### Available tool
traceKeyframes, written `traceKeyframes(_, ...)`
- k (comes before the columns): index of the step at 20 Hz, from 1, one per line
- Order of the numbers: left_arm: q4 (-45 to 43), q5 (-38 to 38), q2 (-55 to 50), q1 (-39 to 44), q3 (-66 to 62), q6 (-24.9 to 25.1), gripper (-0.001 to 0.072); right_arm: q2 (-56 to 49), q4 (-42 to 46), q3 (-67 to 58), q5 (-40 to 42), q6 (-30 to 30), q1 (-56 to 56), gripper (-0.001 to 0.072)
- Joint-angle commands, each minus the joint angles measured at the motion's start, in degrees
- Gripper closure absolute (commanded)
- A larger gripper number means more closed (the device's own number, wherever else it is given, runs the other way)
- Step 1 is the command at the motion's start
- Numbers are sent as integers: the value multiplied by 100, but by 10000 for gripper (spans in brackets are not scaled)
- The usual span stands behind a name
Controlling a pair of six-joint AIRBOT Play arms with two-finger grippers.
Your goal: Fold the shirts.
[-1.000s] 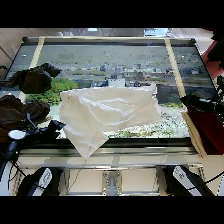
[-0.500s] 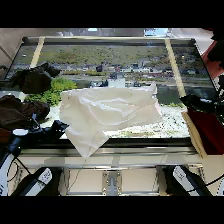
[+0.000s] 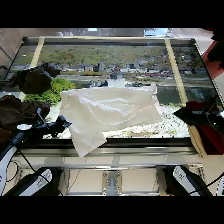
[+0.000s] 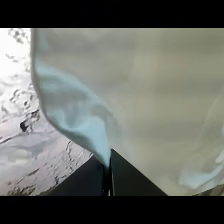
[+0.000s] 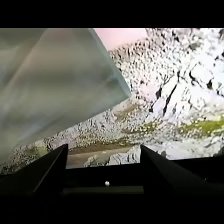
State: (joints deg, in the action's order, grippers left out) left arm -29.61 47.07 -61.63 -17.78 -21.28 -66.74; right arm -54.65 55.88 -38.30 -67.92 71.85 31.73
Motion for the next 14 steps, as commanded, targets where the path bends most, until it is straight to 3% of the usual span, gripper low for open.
traceKeyframes(1,83,223,-22,31,-271,81,684,-258,-570,944,90,149,-4,141)
traceKeyframes(5,81,345,-22,31,-341,125,684,-726,-1816,1495,1368,-39,-66,142)
traceKeyframes(9,83,387,-22,31,-341,151,684,-1257,-2920,1499,2549,-317,-837,144)
traceKeyframes(14,83,535,-22,31,-341,214,684,-1644,-3436,1497,3718,-280,-1576,172)
